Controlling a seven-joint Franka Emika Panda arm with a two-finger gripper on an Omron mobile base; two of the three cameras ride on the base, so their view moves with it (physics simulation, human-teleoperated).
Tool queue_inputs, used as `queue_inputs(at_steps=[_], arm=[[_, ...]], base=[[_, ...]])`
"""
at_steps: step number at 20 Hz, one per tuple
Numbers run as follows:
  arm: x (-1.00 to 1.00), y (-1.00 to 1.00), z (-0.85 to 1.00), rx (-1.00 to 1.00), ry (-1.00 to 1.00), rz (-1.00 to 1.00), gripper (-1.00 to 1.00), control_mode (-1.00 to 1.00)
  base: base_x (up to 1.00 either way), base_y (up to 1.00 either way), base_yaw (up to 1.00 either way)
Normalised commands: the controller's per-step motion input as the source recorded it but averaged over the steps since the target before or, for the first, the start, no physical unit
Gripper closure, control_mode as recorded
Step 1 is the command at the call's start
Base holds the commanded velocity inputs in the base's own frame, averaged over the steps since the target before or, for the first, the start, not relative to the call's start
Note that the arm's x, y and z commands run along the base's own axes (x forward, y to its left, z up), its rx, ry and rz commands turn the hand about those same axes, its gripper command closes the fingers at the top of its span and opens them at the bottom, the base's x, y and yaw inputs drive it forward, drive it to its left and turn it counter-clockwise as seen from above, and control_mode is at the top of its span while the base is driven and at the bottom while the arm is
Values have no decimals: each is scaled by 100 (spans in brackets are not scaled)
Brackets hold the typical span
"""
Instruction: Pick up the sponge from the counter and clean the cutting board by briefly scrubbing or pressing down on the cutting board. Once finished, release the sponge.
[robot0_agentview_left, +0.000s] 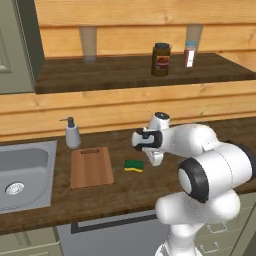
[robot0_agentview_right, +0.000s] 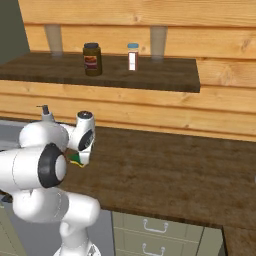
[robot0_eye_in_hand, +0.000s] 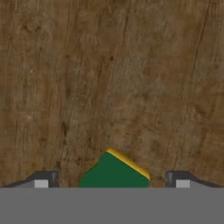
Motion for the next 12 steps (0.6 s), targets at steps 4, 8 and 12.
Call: queue_inputs(at_steps=[4, 8, 12], arm=[[-60, 0, 100, 24, -8, 4, -100, -100], [-65, -6, 100, 34, -2, 5, -100, -100], [-62, -1, 99, 38, -9, 5, -100, -100]], base=[[0, 0, 0], [0, 0, 0], [0, 0, 0]])
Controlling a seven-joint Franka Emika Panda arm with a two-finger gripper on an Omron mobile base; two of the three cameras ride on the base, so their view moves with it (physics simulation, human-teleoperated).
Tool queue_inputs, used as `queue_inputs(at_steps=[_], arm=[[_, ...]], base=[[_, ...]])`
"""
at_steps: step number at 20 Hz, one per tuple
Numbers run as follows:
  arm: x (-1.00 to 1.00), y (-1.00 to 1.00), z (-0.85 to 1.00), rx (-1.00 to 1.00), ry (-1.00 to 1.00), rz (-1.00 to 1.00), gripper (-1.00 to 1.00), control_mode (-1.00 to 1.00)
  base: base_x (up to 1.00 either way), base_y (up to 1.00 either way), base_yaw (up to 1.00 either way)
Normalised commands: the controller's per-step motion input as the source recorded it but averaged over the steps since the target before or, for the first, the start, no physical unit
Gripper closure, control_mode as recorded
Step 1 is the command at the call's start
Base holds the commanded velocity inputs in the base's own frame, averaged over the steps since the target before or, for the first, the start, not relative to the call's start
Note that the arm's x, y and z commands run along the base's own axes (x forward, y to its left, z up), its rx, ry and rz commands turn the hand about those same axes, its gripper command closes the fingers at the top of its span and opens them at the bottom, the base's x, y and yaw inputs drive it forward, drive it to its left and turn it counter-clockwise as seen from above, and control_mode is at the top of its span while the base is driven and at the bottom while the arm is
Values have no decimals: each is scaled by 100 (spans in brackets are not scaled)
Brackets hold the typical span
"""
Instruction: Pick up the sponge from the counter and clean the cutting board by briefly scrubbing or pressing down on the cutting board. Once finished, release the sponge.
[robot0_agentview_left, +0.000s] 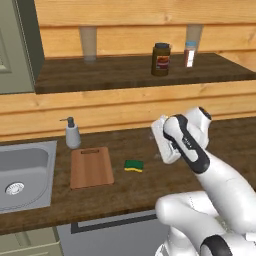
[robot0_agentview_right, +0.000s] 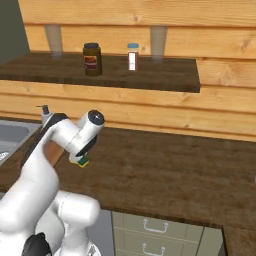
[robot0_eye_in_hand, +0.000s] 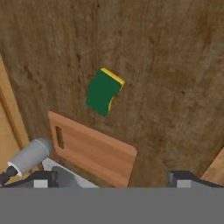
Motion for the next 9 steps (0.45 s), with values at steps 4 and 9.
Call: queue_inputs(at_steps=[4, 9], arm=[[-56, -6, 98, 38, -18, 4, -100, -100], [-64, -17, 98, 32, -22, 1, -100, -100]], base=[[0, 0, 0], [0, 0, 0]])
